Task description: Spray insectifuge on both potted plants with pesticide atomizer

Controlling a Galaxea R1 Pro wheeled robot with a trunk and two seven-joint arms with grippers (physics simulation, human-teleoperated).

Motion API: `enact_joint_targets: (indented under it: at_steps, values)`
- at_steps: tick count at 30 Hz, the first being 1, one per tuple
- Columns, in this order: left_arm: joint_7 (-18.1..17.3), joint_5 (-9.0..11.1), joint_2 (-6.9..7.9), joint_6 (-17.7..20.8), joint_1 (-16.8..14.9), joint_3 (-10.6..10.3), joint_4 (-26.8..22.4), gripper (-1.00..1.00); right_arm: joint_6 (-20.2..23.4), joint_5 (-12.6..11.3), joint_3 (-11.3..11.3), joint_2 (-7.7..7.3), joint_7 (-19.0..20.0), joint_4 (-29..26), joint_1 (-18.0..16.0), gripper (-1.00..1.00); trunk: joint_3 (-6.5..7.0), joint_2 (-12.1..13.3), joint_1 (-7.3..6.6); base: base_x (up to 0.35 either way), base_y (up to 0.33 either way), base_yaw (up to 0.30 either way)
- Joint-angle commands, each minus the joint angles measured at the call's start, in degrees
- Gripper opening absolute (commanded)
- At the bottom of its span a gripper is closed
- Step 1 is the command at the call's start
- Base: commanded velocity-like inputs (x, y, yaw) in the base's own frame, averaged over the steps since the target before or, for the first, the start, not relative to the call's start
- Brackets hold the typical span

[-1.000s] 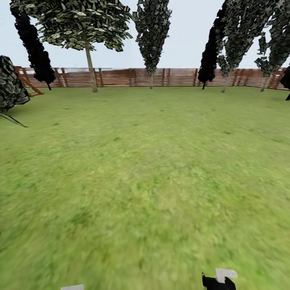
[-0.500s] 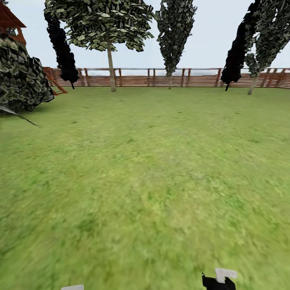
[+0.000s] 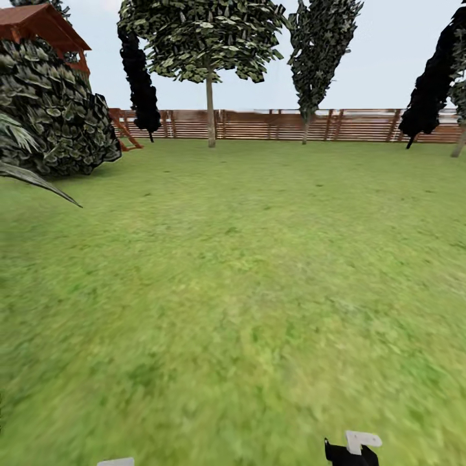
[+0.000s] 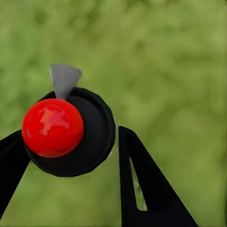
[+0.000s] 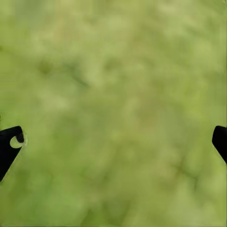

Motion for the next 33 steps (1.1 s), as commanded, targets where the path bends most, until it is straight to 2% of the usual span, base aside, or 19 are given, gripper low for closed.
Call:
enact_joint_targets:
  at_steps: [1,5,33]
  values:
    - [0.2,-0.6,-0.01,-0.2,-0.1,0.4,0.1,-1.00,-0.2,-0.6,0.5,-0.01,-0.1,0.0,0.0,1.00,-0.05,0.0,0.02,0.317,-0.170,0.275]
    - [0.2,-0.6,-0.01,-0.2,-0.1,0.4,0.1,-1.00,-0.1,-0.6,0.5,-0.01,-0.1,0.0,0.0,1.00,-0.05,0.0,0.02,0.317,-0.170,0.184]
    - [0.2,-0.6,0.02,-0.2,0.0,0.4,0.1,-1.00,-0.1,-0.5,0.5,0.01,-0.1,0.0,0.0,1.00,-0.05,0.0,0.02,0.317,-0.151,0.019]
